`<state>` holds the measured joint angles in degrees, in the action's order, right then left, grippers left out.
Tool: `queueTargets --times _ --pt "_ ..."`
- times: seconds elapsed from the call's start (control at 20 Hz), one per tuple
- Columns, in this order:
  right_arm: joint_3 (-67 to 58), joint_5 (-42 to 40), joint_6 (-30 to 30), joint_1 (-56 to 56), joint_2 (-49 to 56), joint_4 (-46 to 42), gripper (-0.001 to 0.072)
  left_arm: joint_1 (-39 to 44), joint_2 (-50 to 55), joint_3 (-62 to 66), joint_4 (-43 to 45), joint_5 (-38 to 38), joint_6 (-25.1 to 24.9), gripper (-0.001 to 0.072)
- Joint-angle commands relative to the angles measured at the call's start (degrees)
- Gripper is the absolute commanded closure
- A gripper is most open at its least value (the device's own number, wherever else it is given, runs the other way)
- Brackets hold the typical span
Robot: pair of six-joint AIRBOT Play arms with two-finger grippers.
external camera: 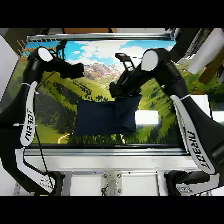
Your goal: Fold the clothes and pants, and hang the long-sleeved shirts on hangers.
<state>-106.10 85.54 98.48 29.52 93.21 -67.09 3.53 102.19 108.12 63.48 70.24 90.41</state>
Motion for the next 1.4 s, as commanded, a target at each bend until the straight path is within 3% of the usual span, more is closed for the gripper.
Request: queueTargets --times 0.0,0.2,0.25,0.3,0.35,0.45,0.65,0.8,1.05,1.25,1.35 --pt "-0.1 -9.2 1.4 4.7 5.3 2.5 0.0694 -4.3 -2.6 0.0 0.0 0.6 -0.7 0.0698" --pt "-0.1 -24.3 0.5 10.1 13.0 7.1 0.068 -7.0 -4.6 0.0 -0.1 0.5 -0.6 0.0698" --pt "-0.1 -29.3 -1.1 11.8 15.0 9.8 0.049 -7.5 -5.0 0.0 -0.1 0.4 -0.6 0.0699" --pt "-0.1 -34.2 -3.7 13.4 16.5 13.7 0.0168 -7.9 -5.3 0.0 -0.1 0.2 -0.6 0.0698" --pt "-0.1 -38.6 -7.8 15.0 17.5 19.2 -0.0006 -8.5 -5.7 0.0 -0.1 0.0 -0.7 0.0698" --pt "-0.1 -43.4 -15.3 16.7 17.4 26.4 -0.0005 -9.7 -6.6 0.0 -0.1 -0.1 -0.7 0.0698" --pt "1.6 -39.7 -15.3 13.4 12.2 22.3 0.0001 -12.2 -9.7 0.0 0.0 -0.5 -2.0 0.0699" --pt "11.0 -35.0 -13.4 7.7 4.4 14.4 0.0002 -12.2 -13.5 -3.0 0.0 -1.8 -3.7 0.0699" --pt "35.0 -29.0 -3.9 -7.5 -9.4 0.2 0.0002 -10.5 -25.0 -25.6 -0.2 -7.4 -5.6 0.0699" --pt "46.4 -27.6 -4.5 -18.9 -10.7 5.1 0.0 -7.7 -31.6 -39.3 -0.2 -11.4 -6.7 0.0699" --pt "48.3 -27.6 -10.0 -20.6 -8.4 10.2 0.0 -6.6 -33.7 -43.0 -0.2 -13.6 -6.7 0.0699"
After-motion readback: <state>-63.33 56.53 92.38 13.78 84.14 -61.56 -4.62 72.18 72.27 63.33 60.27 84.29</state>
